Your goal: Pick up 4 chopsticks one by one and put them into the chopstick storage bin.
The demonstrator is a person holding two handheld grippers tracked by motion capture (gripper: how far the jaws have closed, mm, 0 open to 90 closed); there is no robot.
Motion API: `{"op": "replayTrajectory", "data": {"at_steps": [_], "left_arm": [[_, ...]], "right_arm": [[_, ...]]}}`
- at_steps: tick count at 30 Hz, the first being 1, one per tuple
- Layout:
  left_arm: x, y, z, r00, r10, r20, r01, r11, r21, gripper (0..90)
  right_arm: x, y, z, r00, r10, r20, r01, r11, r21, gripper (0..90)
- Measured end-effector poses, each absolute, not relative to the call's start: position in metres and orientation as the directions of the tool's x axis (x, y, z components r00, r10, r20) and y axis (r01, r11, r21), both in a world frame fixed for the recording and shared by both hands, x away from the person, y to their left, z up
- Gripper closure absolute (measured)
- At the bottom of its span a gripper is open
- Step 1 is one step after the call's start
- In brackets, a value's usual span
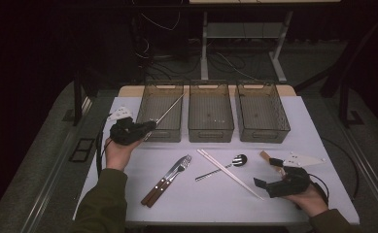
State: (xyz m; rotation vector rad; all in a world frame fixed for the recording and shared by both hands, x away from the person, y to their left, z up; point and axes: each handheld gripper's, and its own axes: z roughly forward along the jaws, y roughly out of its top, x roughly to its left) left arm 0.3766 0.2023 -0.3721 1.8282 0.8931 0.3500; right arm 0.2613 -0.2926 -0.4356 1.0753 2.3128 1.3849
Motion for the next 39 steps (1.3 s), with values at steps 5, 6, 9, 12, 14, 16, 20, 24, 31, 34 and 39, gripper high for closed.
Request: {"op": "replayTrajectory", "data": {"at_steps": [5,6,9,12,14,16,20,24,31,34,39], "left_arm": [[0.392,0.202,-0.364,0.671,0.724,-0.161,0.418,-0.19,0.888,84.8],[0.395,0.202,-0.363,0.668,0.727,-0.158,0.42,-0.192,0.887,84.7],[0.405,0.201,-0.361,0.66,0.735,-0.154,0.425,-0.197,0.884,84.8],[0.414,0.199,-0.36,0.65,0.745,-0.148,0.434,-0.204,0.878,84.8],[0.421,0.199,-0.36,0.641,0.754,-0.147,0.44,-0.203,0.875,84.8],[0.427,0.198,-0.362,0.626,0.765,-0.155,0.453,-0.195,0.87,84.8],[0.438,0.198,-0.366,0.598,0.786,-0.158,0.473,-0.187,0.861,84.8],[0.448,0.198,-0.372,0.57,0.803,-0.172,0.5,-0.173,0.849,84.8],[0.458,0.194,-0.381,0.531,0.83,-0.169,0.539,-0.177,0.823,84.8],[0.461,0.192,-0.386,0.519,0.839,-0.163,0.559,-0.189,0.808,84.7],[0.465,0.186,-0.392,0.508,0.848,-0.15,0.58,-0.208,0.788,84.8]], "right_arm": [[0.261,-0.293,-0.435,-0.702,0.695,0.158,0.467,0.28,0.839,0.8],[0.261,-0.293,-0.435,-0.701,0.695,0.159,0.468,0.28,0.838,0.9],[0.261,-0.293,-0.435,-0.701,0.694,0.16,0.468,0.28,0.838,0.9],[0.261,-0.293,-0.435,-0.701,0.695,0.162,0.469,0.278,0.838,0.9],[0.261,-0.293,-0.435,-0.701,0.695,0.161,0.468,0.278,0.839,0.9],[0.261,-0.293,-0.435,-0.701,0.694,0.161,0.467,0.277,0.839,0.8],[0.261,-0.293,-0.435,-0.702,0.693,0.162,0.466,0.276,0.841,0.9],[0.261,-0.293,-0.435,-0.702,0.693,0.164,0.467,0.275,0.84,0.9],[0.26,-0.293,-0.435,-0.703,0.692,0.164,0.468,0.276,0.84,0.9],[0.26,-0.293,-0.435,-0.703,0.692,0.164,0.467,0.276,0.84,0.9],[0.26,-0.293,-0.435,-0.703,0.692,0.164,0.468,0.276,0.84,0.9]]}}
